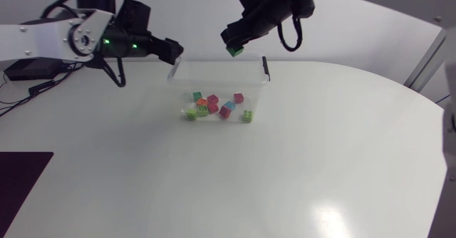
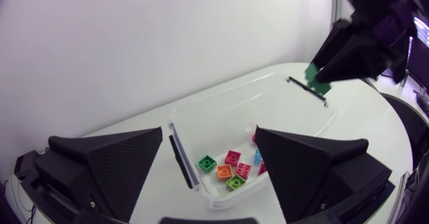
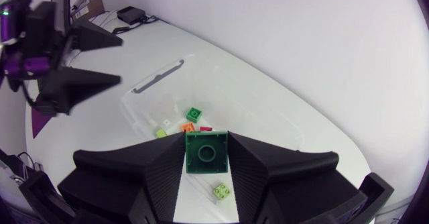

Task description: Place the duplo bricks in the container

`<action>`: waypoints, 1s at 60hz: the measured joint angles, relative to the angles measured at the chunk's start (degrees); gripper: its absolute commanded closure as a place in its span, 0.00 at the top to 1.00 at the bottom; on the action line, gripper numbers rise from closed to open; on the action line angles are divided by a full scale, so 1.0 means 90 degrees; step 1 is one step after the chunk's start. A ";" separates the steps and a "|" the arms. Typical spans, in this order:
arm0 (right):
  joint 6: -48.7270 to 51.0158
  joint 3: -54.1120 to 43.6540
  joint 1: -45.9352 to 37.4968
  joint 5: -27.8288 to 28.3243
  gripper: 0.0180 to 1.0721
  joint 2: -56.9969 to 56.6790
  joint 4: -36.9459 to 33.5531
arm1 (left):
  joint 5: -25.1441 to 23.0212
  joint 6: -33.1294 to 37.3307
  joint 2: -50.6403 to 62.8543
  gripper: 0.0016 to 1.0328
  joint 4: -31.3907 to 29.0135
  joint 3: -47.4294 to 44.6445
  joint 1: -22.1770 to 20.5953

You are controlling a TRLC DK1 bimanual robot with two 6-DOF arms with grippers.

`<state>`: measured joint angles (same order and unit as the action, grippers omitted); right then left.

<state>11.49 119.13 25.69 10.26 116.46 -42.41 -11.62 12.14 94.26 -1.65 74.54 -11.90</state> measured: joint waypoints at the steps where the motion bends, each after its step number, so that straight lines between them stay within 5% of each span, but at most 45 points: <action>1: -0.0022 0.0029 0.0002 -0.0027 0.40 0.0070 0.0010 | -0.0002 -0.0015 -0.0119 0.96 0.0000 -0.0061 0.0024; 8: -0.0102 0.0146 0.0022 -0.0214 0.58 0.0544 0.0066 | 0.0000 -0.0019 -0.0811 0.96 -0.0032 -0.0444 0.0209; 14: -0.0117 0.0151 0.0024 -0.0391 0.88 0.0784 0.0126 | 0.0010 -0.0017 -0.1192 0.96 -0.0153 -0.0748 0.0340; 17: -0.0119 0.0151 0.0024 -0.0510 0.93 0.0860 0.0172 | 0.0012 -0.0017 -0.1375 0.96 -0.0204 -0.0950 0.0406; 31: -0.0138 -0.0381 -0.0012 -0.0857 0.95 0.0432 0.0704 | 0.0017 -0.0017 -0.2152 0.96 -0.0323 -0.1532 0.0631; 60: -0.0138 -0.4269 -0.1435 -0.1336 0.95 -0.3861 0.1914 | 0.0182 0.0090 -0.4272 0.96 -0.0454 -0.2781 0.1477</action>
<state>10.24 80.71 12.78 -1.76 81.71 -25.19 -9.98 12.95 55.81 -5.74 49.52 1.39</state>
